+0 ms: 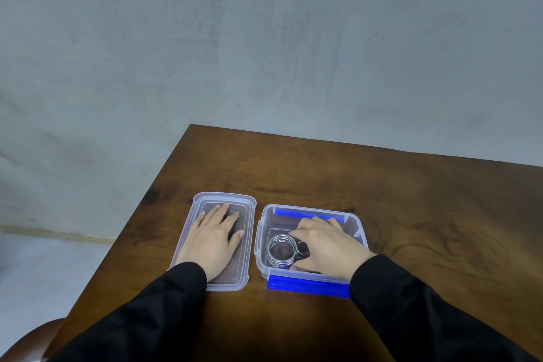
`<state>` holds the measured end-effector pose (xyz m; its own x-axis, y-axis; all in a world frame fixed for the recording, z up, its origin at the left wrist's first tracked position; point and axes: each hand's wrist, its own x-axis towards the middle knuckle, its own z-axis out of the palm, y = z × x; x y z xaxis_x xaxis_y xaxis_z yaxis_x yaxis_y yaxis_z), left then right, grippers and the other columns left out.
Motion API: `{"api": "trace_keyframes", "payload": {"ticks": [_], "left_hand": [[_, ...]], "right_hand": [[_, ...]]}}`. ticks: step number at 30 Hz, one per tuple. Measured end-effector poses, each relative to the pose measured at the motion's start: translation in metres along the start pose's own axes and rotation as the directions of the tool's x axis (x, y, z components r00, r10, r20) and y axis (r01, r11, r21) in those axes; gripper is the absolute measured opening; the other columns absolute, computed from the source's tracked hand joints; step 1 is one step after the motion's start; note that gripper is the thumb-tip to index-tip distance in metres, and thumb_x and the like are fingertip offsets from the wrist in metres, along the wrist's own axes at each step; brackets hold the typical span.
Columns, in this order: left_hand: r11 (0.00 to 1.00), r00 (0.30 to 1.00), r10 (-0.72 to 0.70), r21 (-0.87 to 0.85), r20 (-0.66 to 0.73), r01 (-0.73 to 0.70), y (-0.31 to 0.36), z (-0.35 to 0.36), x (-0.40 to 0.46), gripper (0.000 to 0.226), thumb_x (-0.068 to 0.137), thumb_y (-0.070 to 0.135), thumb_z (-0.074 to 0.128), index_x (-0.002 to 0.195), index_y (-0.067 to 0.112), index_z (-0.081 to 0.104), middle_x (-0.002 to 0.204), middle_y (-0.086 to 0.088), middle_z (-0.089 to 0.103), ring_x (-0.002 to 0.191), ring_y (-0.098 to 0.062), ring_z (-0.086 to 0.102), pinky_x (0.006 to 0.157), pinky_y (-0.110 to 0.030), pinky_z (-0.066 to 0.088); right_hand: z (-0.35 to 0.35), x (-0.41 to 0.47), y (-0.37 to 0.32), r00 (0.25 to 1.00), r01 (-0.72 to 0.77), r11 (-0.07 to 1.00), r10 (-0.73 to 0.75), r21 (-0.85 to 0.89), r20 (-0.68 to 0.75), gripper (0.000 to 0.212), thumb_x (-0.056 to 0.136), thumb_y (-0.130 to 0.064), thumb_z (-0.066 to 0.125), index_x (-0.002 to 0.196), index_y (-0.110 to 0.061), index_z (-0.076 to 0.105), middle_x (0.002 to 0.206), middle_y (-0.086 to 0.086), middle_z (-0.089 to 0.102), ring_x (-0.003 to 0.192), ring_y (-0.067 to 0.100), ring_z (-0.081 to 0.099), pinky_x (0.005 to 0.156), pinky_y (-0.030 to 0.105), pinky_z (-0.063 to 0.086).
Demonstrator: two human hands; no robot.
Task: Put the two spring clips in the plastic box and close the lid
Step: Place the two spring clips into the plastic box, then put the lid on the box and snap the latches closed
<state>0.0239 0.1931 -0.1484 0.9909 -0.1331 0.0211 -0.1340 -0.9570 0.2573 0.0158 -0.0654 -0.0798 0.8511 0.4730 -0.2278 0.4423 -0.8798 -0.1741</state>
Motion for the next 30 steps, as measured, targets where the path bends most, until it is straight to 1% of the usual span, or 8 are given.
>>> {"api": "trace_keyframes", "payload": {"ticks": [4, 6, 8, 11, 15, 19, 24, 30], "left_hand": [[1.000, 1.000, -0.011, -0.003, 0.013, 0.011, 0.001, -0.001, 0.000, 0.057, 0.099, 0.054, 0.031, 0.150, 0.030, 0.034, 0.160, 0.003, 0.029, 0.147, -0.016, 0.024, 0.120, -0.036, 0.014], [1.000, 1.000, -0.012, -0.003, 0.021, 0.012, 0.001, -0.002, 0.000, 0.057, 0.099, 0.055, 0.031, 0.150, 0.030, 0.034, 0.160, 0.003, 0.029, 0.147, -0.016, 0.024, 0.120, -0.036, 0.014], [1.000, 0.999, -0.019, -0.022, 0.036, 0.020, 0.001, -0.003, 0.000, 0.056, 0.099, 0.054, 0.033, 0.150, 0.030, 0.034, 0.160, 0.003, 0.029, 0.147, -0.016, 0.024, 0.120, -0.036, 0.014], [0.982, 0.997, -0.033, -0.183, 0.068, 0.045, 0.005, -0.016, 0.001, 0.053, 0.099, 0.049, 0.040, 0.148, 0.030, 0.036, 0.159, 0.005, 0.032, 0.145, -0.016, 0.027, 0.119, -0.037, 0.017], [0.980, 0.997, 0.064, -0.185, -0.040, -0.070, 0.007, -0.036, -0.020, 0.045, 0.095, 0.052, 0.047, 0.136, 0.035, 0.049, 0.151, 0.010, 0.042, 0.138, -0.013, 0.037, 0.114, -0.034, 0.027], [0.953, 0.954, 0.301, -0.025, 0.005, -0.300, -0.006, -0.032, -0.067, 0.038, 0.087, 0.064, 0.048, 0.115, 0.041, 0.060, 0.140, 0.016, 0.053, 0.131, -0.006, 0.044, 0.113, -0.029, 0.022], [0.927, 0.927, 0.370, 0.039, 0.067, -0.373, -0.023, -0.013, -0.079, 0.012, 0.088, 0.054, 0.047, 0.089, 0.045, 0.055, 0.138, 0.019, 0.057, 0.131, 0.000, 0.045, 0.116, -0.021, 0.000], [0.909, 0.913, 0.409, 0.093, -0.013, -0.406, -0.020, -0.015, -0.072, 0.035, 0.097, 0.045, 0.034, 0.095, 0.034, 0.067, 0.134, 0.010, 0.062, 0.127, -0.007, 0.053, 0.113, -0.027, 0.020]], "right_hand": [[-0.014, -0.008, 0.003, 1.000, -0.017, 0.991, 0.018, 0.133, -0.004, 0.071, 0.087, -0.063, 0.061, 0.148, -0.030, 0.046, 0.139, -0.009, 0.055, 0.127, 0.013, 0.049, 0.108, 0.036, 0.041], [-0.023, -0.019, 0.009, 0.981, 0.007, 0.965, 0.044, 0.263, -0.187, 0.060, 0.090, -0.063, 0.051, 0.138, -0.028, 0.058, 0.122, -0.013, 0.061, 0.113, 0.004, 0.055, 0.097, 0.026, 0.045], [-0.026, -0.030, 0.022, 0.905, 0.010, 0.940, 0.137, 0.341, -0.402, 0.048, 0.096, -0.055, 0.046, 0.125, -0.023, 0.067, 0.110, -0.015, 0.062, 0.104, 0.001, 0.057, 0.091, 0.018, 0.044], [-0.016, -0.045, 0.041, 0.792, -0.133, 0.895, 0.354, 0.425, -0.497, 0.037, 0.099, -0.041, 0.052, 0.129, -0.023, 0.065, 0.128, -0.009, 0.058, 0.117, 0.005, 0.055, 0.087, 0.012, 0.043], [0.009, -0.061, 0.056, 0.733, -0.262, 0.667, 0.607, 0.697, -0.306, 0.053, 0.100, -0.036, 0.055, 0.150, -0.022, 0.044, 0.147, -0.005, 0.050, 0.127, 0.010, 0.051, 0.074, 0.009, 0.044], [0.031, -0.070, 0.052, 0.788, -0.215, 0.423, 0.607, 0.880, -0.099, 0.048, 0.102, -0.038, 0.049, 0.149, -0.026, 0.045, 0.131, -0.008, 0.065, 0.112, 0.008, 0.064, 0.059, 0.013, 0.055], [0.039, -0.069, 0.047, 0.774, -0.196, 0.398, 0.624, 0.896, -0.107, 0.040, 0.103, -0.041, 0.047, 0.141, -0.031, 0.052, 0.121, -0.014, 0.068, 0.108, 0.007, 0.065, 0.067, 0.017, 0.057], [0.038, -0.071, 0.047, 0.783, -0.223, 0.404, 0.616, 0.887, -0.084, 0.044, 0.102, -0.044, 0.046, 0.144, -0.032, 0.048, 0.125, -0.008, 0.066, 0.110, 0.012, 0.065, 0.067, 0.020, 0.060]]}}
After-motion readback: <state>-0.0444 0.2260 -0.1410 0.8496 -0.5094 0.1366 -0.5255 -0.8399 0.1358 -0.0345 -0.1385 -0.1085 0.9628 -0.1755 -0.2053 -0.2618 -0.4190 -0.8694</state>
